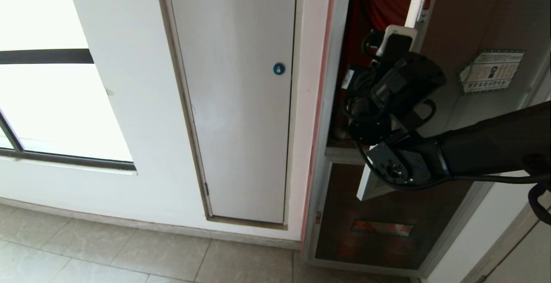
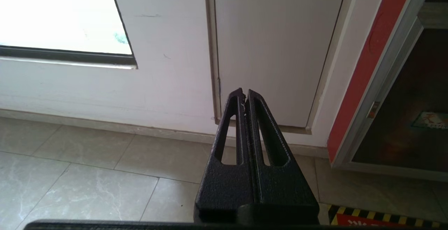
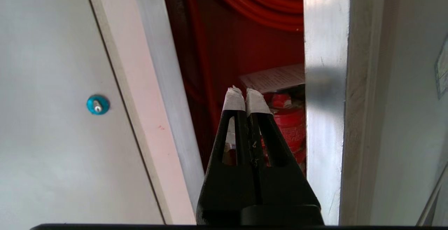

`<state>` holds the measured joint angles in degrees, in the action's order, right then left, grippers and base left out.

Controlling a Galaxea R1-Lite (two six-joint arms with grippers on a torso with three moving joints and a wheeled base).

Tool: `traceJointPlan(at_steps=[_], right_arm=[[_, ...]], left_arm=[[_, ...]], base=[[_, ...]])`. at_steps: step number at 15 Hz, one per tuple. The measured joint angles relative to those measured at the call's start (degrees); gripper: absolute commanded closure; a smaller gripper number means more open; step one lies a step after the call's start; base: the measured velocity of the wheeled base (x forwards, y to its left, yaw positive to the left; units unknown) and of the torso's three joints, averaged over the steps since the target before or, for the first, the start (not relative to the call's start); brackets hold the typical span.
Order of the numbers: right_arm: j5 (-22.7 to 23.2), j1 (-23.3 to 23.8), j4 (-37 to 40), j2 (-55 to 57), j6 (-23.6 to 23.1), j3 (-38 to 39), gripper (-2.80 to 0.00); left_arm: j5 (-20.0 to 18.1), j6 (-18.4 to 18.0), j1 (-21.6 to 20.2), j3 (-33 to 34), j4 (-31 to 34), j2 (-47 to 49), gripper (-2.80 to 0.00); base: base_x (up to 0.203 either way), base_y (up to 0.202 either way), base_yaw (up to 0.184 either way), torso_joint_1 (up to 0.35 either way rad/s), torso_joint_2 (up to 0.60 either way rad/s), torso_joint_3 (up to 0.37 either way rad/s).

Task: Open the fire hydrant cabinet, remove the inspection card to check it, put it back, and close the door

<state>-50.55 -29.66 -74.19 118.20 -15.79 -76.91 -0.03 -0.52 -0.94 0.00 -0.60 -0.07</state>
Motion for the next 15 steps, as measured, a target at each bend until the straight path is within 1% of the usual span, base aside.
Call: traceJointPlan(at_steps=[9, 15], right_arm=[[-0.1, 1.4, 1.0, -1.0, -0.1, 0.1, 0.00], [0.0, 2.0, 3.4, -3.0, -0.1, 0.2, 0.00]], left_arm=[[0.0, 0.0, 0.0, 0.0, 0.0, 0.0, 0.00], [0.0, 0.0, 0.0, 0.0, 0.0, 0.0, 0.00]], base=[[0.000, 0.000, 0.000, 0.000, 0.00, 0.000], [0.000, 0.000, 0.000, 0.000, 0.00, 0.000]])
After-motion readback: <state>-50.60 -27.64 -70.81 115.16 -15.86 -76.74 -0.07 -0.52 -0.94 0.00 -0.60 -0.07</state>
